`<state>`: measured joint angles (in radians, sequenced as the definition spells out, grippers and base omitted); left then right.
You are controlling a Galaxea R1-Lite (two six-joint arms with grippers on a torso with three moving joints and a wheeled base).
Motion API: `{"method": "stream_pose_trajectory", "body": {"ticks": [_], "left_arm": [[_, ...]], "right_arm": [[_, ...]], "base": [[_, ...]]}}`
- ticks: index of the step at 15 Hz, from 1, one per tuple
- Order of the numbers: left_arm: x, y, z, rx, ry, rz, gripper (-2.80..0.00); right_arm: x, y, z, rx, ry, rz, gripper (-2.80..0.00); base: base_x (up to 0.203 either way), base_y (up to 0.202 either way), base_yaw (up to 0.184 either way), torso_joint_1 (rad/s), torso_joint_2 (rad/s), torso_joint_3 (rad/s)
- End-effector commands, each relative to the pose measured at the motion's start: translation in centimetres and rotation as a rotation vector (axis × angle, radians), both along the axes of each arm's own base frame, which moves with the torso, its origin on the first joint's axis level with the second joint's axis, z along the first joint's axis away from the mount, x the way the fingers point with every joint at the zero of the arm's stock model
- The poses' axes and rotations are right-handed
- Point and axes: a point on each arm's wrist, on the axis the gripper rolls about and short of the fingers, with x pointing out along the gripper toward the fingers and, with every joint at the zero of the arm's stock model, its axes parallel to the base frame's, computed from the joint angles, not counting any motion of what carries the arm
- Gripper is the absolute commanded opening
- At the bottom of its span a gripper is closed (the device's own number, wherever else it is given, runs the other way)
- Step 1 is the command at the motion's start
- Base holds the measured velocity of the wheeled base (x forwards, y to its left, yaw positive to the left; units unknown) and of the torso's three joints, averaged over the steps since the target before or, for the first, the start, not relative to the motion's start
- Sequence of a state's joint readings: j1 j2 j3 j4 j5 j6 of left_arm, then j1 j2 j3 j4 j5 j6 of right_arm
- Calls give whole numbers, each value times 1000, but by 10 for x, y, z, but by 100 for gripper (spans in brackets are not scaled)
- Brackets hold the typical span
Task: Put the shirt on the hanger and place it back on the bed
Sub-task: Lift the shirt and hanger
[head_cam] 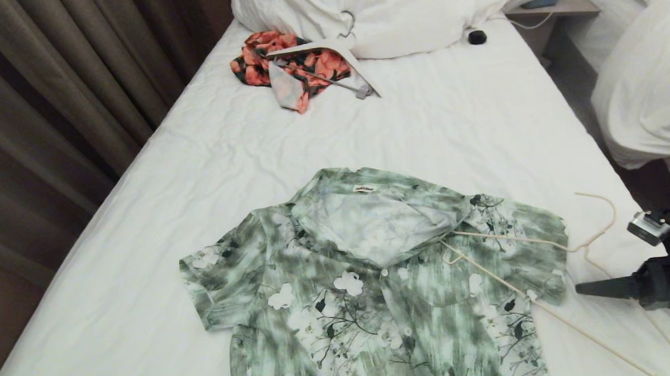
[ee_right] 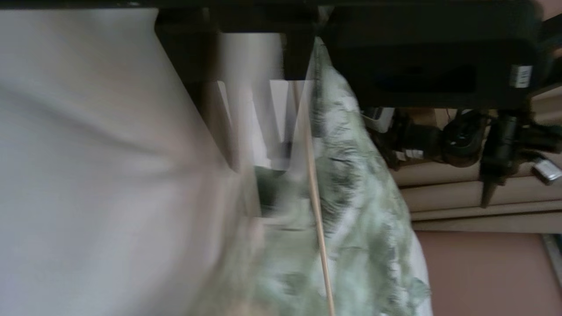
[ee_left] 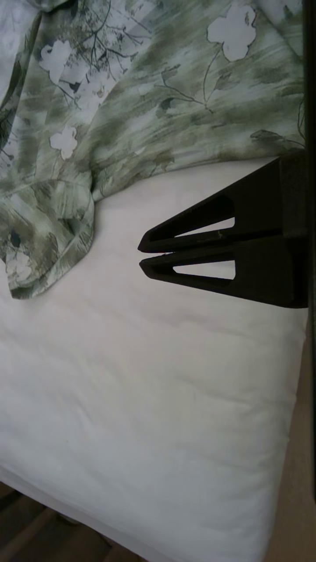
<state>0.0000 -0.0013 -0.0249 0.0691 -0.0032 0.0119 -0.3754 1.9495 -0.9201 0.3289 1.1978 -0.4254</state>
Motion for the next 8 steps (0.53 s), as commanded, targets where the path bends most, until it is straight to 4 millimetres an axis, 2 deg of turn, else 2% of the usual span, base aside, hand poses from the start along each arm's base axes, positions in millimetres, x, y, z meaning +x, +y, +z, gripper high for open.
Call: {"method": "stream_pose_trajectory", "body": {"ticks": [1, 8], "left_arm": [[0, 0, 0, 0, 0, 0, -280], [0, 0, 0, 0, 0, 0, -280]], "right_arm": [[-8, 1, 19, -11, -53, -2, -280], [-46, 10, 78, -58, -181, -25, -280]], "base": [[0, 0, 0, 0, 0, 0], [0, 0, 0, 0, 0, 0]]}}
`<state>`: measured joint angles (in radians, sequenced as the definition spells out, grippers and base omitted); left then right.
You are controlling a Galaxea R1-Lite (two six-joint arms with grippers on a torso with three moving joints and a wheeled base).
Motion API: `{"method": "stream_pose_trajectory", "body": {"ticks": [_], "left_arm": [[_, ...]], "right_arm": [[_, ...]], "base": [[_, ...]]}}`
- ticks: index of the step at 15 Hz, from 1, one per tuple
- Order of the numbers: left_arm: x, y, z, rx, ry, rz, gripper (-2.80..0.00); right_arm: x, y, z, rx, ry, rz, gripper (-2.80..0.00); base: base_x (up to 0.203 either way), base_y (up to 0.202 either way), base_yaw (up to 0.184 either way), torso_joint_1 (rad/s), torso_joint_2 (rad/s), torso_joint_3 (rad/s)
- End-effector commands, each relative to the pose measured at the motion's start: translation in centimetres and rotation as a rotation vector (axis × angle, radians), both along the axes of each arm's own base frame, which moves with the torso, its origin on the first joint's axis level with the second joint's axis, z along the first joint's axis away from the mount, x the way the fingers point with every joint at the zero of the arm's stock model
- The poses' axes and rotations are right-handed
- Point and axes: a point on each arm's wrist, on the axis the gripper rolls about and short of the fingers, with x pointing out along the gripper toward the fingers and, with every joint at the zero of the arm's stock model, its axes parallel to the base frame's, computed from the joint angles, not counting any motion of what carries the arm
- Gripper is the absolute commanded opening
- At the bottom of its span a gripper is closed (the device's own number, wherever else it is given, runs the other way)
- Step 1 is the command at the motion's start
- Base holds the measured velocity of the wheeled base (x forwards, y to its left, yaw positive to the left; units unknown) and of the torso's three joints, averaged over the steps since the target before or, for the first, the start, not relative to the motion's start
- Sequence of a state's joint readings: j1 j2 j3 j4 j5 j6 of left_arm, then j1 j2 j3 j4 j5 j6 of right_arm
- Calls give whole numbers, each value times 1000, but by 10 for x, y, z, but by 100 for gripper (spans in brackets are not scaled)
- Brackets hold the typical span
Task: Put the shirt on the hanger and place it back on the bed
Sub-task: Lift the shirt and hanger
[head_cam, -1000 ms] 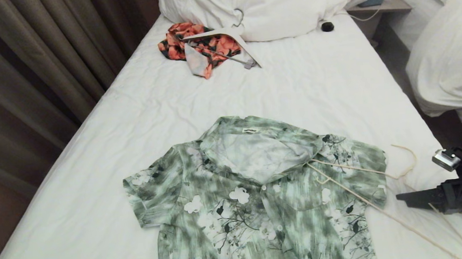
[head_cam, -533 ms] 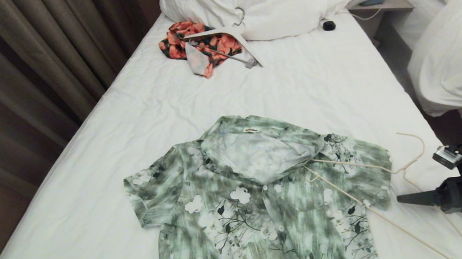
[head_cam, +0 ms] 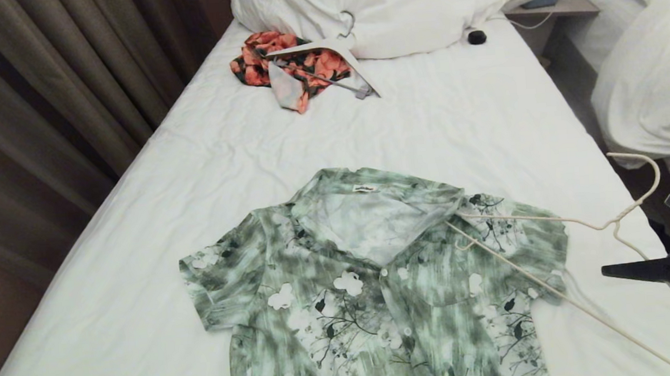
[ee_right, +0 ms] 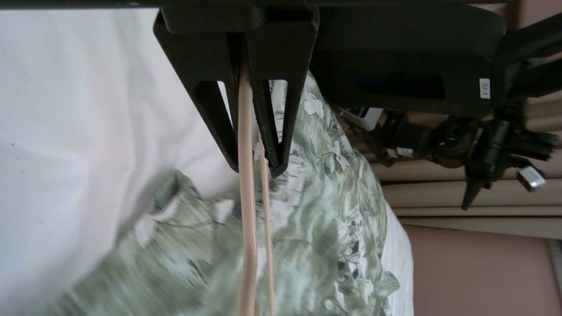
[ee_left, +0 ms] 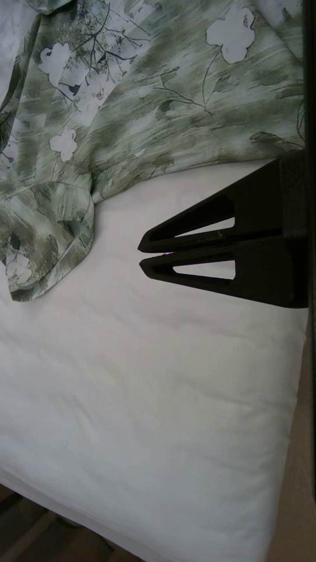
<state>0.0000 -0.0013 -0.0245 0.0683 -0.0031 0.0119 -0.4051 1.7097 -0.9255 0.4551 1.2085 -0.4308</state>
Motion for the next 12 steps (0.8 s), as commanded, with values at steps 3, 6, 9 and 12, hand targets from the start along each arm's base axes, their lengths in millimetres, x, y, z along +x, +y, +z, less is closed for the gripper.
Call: {"method": "stream_pose_trajectory", "body": {"ticks": [3, 6, 9, 12], "left_arm": [[0, 0, 0, 0, 5, 0, -280], [1, 0, 1, 0, 21, 0, -280], [2, 0, 1, 0, 33, 0, -280], [4, 0, 2, 2, 58, 0, -280]], "right_arm": [[-24, 13, 39, -79, -187, 26, -280], [-27, 33, 57, -134, -324, 126, -280], [-24, 52, 74, -192, -482, 236, -280], [-14, 64, 81, -264, -698, 318, -280]], "base": [[0, 0, 0, 0, 0, 0], [0, 0, 0, 0, 0, 0], [0, 0, 0, 0, 0, 0], [0, 0, 0, 0, 0, 0]]}}
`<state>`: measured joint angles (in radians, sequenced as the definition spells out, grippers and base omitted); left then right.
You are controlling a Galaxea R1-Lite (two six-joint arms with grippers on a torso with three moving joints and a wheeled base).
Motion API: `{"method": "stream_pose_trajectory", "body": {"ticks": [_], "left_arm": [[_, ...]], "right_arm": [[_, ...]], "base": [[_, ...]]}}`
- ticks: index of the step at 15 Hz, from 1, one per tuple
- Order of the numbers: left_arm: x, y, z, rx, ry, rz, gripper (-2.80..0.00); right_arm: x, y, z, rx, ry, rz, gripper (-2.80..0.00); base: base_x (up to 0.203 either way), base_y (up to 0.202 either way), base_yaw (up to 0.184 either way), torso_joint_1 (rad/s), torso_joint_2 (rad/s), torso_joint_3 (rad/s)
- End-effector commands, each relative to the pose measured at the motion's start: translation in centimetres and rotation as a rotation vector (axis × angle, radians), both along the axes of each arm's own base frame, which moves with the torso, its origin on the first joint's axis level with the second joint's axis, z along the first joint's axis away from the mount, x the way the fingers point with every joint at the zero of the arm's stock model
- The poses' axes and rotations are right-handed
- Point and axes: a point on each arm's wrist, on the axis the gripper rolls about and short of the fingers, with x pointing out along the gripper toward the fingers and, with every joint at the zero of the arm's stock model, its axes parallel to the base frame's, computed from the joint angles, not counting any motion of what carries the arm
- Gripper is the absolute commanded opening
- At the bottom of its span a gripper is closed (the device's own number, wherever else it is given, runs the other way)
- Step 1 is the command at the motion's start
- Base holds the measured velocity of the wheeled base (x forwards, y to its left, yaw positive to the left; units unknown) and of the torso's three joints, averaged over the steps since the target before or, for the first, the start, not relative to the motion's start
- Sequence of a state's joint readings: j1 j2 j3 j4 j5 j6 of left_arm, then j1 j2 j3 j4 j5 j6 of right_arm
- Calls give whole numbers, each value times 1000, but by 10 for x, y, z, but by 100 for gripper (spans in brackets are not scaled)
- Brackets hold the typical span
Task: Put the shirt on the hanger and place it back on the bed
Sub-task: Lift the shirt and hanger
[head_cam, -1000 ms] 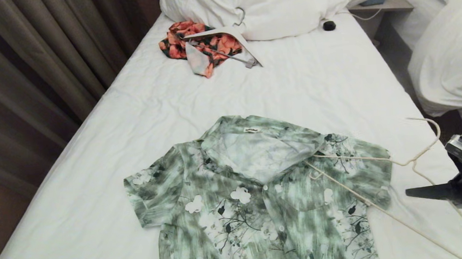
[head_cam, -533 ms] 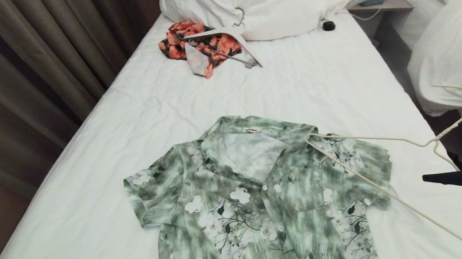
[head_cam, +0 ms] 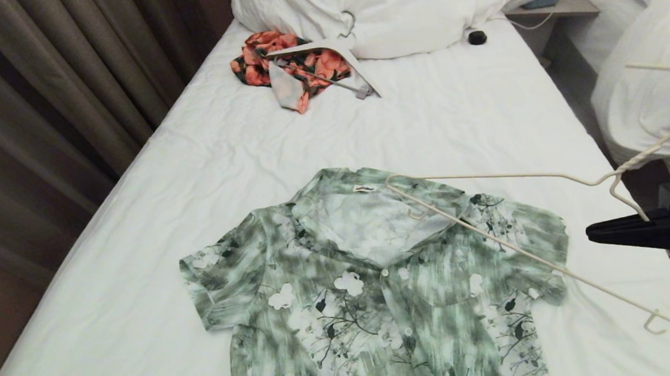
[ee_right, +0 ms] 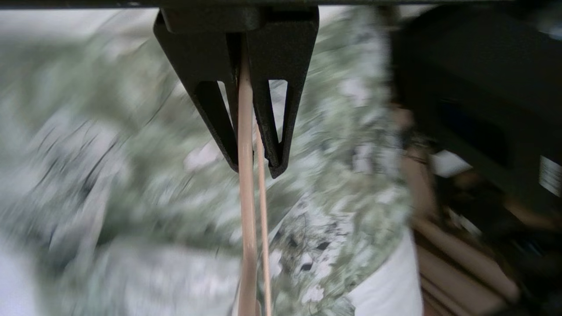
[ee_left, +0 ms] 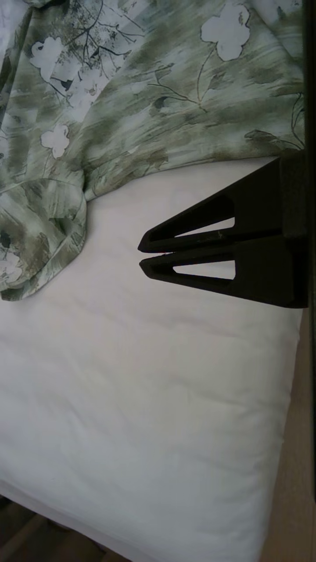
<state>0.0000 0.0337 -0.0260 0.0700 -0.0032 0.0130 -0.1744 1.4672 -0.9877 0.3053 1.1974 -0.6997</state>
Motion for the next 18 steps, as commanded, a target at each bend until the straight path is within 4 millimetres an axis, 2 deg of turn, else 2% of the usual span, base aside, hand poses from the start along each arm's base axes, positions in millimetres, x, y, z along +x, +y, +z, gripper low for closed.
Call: {"method": "stream_pose_trajectory", "body": {"ticks": [1, 4, 6, 8, 10, 12, 15, 18], "left_arm": [[4, 0, 1, 7, 46, -3, -280], [13, -1, 5, 75, 148, -63, -280], [22, -2, 28, 58, 152, -151, -280], [41, -5, 51, 10, 221, -237, -280], [71, -10, 64, -35, 292, -312, -280], [110, -17, 73, -76, 311, -375, -280], [163, -35, 76, -100, 306, -474, -280], [214, -62, 78, -123, 295, -564, -280]], "right_arm": [[5, 3, 3, -17, -81, 31, -280], [22, -2, -1, -47, -178, 32, -280], [22, -8, -3, -38, -218, 28, -280], [15, -20, -1, 16, -245, 41, -280], [13, -38, -2, 67, -257, 32, -280], [15, -48, -4, 102, -257, 34, -280], [21, -50, -7, 110, -239, 33, -280], [27, -38, -4, 127, -208, 76, -280]], "base": [[0, 0, 0, 0, 0, 0], [0, 0, 0, 0, 0, 0], [0, 0, 0, 0, 0, 0], [0, 0, 0, 0, 0, 0], [0, 0, 0, 0, 0, 0], [0, 0, 0, 0, 0, 0], [0, 0, 0, 0, 0, 0], [0, 0, 0, 0, 0, 0]]}}
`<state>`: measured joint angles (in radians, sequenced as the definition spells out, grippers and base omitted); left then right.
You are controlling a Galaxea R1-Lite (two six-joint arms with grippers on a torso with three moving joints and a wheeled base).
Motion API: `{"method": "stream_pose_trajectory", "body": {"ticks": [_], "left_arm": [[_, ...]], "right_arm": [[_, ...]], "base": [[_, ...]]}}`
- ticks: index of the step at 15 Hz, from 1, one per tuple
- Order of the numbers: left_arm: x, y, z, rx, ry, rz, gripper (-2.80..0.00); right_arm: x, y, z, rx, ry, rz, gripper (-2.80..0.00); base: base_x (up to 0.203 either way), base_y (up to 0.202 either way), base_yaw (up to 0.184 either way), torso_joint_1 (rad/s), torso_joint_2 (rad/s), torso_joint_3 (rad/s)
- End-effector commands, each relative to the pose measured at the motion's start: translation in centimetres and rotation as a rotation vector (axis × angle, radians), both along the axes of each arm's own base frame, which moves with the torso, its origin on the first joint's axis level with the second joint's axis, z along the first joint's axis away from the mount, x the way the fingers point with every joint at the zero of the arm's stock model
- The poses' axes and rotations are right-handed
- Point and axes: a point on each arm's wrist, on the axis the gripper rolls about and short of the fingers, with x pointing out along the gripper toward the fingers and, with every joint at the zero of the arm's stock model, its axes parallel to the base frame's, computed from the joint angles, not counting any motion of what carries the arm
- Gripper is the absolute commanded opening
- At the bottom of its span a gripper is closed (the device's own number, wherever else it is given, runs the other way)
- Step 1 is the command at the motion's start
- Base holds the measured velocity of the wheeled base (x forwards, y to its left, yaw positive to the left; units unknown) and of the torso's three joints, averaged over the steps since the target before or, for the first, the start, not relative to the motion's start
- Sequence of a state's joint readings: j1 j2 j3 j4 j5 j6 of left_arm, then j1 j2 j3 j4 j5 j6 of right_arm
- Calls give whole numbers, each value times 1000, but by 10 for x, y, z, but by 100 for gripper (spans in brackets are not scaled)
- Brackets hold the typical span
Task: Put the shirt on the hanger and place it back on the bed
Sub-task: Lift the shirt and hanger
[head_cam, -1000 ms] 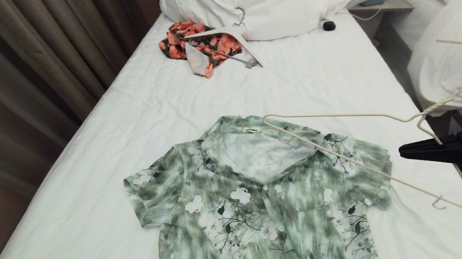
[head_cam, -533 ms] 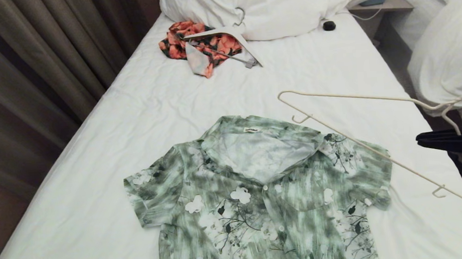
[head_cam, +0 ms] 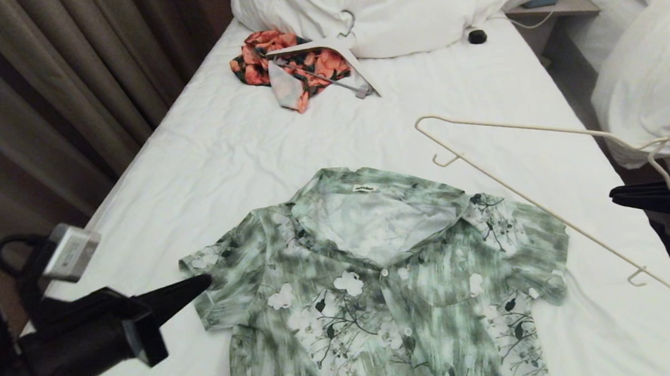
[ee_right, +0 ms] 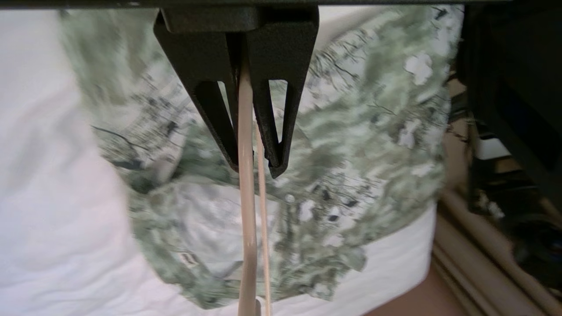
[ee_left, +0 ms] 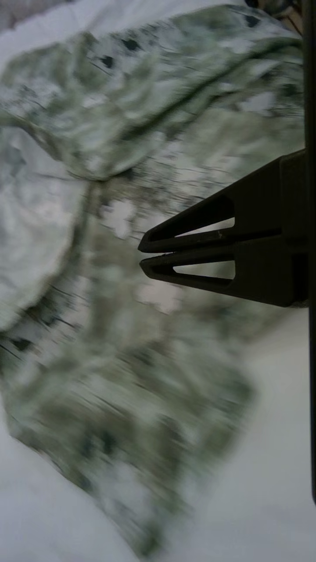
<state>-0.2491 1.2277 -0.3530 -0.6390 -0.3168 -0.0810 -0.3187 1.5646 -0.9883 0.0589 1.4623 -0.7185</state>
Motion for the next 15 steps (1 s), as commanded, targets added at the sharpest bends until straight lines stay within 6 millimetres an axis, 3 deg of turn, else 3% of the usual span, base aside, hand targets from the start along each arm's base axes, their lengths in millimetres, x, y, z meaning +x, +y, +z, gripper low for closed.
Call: {"method": "stream_pose_trajectory", "body": {"ticks": [1, 5, 6, 7, 10, 15], "left_arm": [[48, -24, -20, 7, 105, -49, -280], [96, -57, -38, -33, 105, -57, -280], [103, -65, -41, -32, 105, -49, -187], [109, -74, -40, -34, 88, -45, 0], [128, -98, -39, -36, 58, -19, 0], [159, -109, -53, -21, 71, 13, 0]], "right_arm": [[4, 7, 1, 6, 3, 37, -280], [10, 14, 5, -8, 10, 43, -280], [11, 13, 4, -7, 13, 43, -280], [12, 14, 3, -5, 21, 45, -280], [15, 18, -5, -7, 54, 50, -280], [17, 20, -8, -10, 64, 52, -280]], "base": [[0, 0, 0, 0, 0, 0], [0, 0, 0, 0, 0, 0], [0, 0, 0, 0, 0, 0], [0, 0, 0, 0, 0, 0], [0, 0, 0, 0, 0, 0], [0, 0, 0, 0, 0, 0]]}}
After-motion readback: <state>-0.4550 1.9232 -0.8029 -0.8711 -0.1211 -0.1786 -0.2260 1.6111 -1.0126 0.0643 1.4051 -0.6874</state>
